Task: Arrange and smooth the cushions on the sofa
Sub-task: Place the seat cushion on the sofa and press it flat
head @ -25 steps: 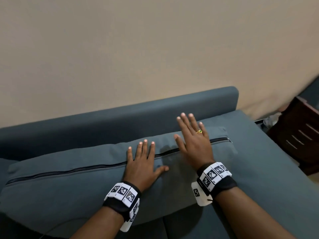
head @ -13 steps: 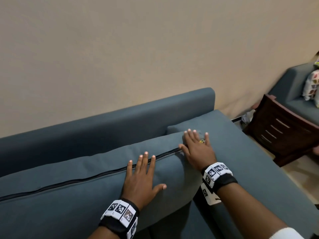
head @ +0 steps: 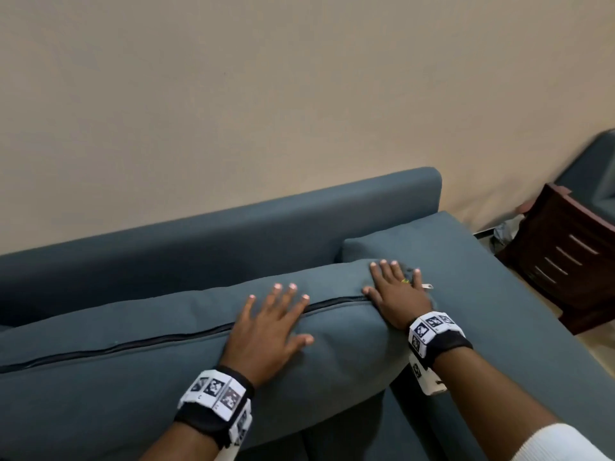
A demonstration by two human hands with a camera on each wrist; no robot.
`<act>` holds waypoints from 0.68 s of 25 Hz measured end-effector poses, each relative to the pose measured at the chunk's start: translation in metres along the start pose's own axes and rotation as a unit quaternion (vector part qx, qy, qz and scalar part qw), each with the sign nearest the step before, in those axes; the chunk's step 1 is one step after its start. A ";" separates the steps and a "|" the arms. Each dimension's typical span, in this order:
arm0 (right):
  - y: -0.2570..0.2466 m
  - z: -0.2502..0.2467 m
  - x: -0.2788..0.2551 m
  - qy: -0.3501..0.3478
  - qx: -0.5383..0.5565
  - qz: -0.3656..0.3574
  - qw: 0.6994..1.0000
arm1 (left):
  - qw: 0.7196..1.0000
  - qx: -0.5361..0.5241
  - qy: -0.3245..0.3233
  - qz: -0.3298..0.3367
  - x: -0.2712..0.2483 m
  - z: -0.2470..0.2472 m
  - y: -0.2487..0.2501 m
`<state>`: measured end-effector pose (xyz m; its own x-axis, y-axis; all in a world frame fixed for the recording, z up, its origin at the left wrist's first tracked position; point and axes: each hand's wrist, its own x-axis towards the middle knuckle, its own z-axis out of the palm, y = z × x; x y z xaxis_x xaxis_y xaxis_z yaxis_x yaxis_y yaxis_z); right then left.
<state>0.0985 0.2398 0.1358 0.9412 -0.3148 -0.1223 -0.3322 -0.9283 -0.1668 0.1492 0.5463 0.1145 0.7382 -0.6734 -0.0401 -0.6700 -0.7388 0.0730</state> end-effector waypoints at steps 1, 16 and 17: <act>-0.008 -0.005 0.004 0.032 0.048 0.017 0.998 | 0.999 -0.001 -0.002 -0.050 -0.001 -0.007 -0.031; -0.197 0.014 0.003 0.006 0.022 -0.083 0.996 | 0.982 -0.024 -0.038 -0.184 -0.103 -0.017 -0.228; -0.217 0.011 0.001 0.015 0.043 -0.091 0.995 | 0.982 -0.020 -0.028 -0.185 -0.112 -0.018 -0.239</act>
<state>0.1704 0.4431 0.1614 0.9871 -0.1510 -0.0533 -0.1598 -0.9506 -0.2662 0.2280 0.7983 0.1194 0.9241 -0.3605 -0.1268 -0.3523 -0.9322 0.0830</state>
